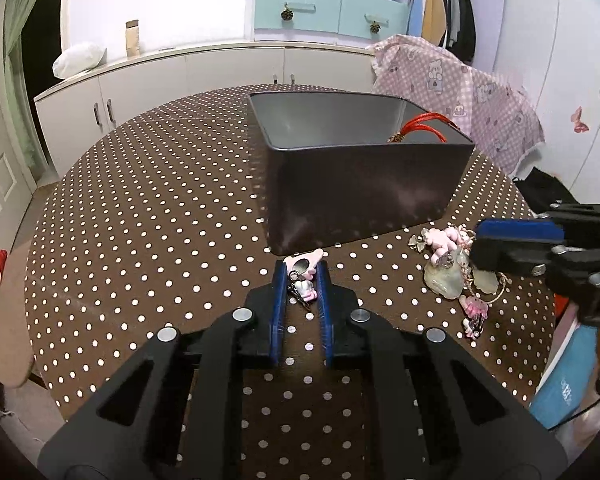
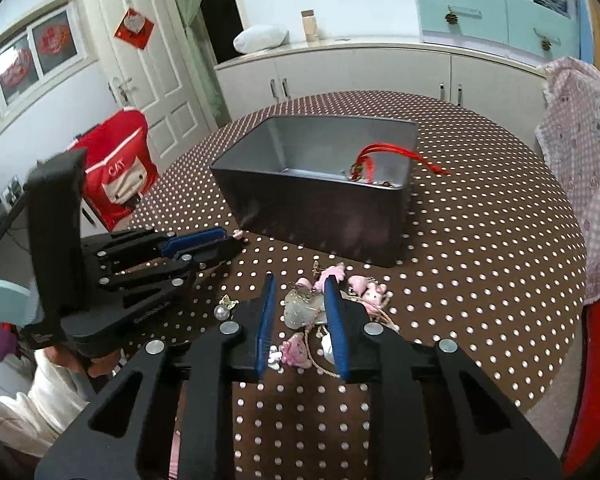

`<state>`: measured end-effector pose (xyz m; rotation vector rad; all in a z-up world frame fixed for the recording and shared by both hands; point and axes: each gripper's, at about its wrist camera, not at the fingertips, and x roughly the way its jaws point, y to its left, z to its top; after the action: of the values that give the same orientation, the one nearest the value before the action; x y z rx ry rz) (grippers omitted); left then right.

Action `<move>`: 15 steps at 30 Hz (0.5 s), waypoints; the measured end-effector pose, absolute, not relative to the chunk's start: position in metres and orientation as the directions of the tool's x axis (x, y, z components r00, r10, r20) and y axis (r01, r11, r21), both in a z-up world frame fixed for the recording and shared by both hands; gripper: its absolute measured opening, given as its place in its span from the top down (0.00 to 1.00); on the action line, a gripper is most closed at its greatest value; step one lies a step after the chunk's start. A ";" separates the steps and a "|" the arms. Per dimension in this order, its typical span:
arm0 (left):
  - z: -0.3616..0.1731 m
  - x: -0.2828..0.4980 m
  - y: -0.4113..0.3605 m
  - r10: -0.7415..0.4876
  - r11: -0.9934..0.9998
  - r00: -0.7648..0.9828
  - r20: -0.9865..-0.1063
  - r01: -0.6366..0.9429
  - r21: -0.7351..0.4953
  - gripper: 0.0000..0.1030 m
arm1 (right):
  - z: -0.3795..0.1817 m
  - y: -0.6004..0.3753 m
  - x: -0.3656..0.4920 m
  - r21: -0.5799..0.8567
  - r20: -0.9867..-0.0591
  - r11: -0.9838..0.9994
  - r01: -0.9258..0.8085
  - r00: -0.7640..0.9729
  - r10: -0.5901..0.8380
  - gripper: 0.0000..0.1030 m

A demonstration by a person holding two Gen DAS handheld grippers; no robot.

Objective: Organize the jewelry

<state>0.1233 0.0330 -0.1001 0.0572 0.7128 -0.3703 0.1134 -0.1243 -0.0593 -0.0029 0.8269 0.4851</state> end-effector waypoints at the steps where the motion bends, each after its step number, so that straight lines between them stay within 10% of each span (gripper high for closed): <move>1: -0.100 0.124 0.034 -0.315 0.933 0.694 -0.648 0.352 -0.077 0.85 | -0.062 -0.122 0.117 0.172 -0.713 0.895 -0.411 0.575 0.401 0.79; 15: -0.100 0.129 0.039 -0.358 0.921 0.677 -0.643 0.368 -0.125 0.85 | -0.078 -0.116 0.134 0.089 -0.748 0.930 -0.356 0.593 0.299 0.80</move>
<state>0.1293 0.0386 -0.0995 0.0152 0.7189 -0.4081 0.1340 -0.1164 -0.0777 -0.0728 0.8553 0.3811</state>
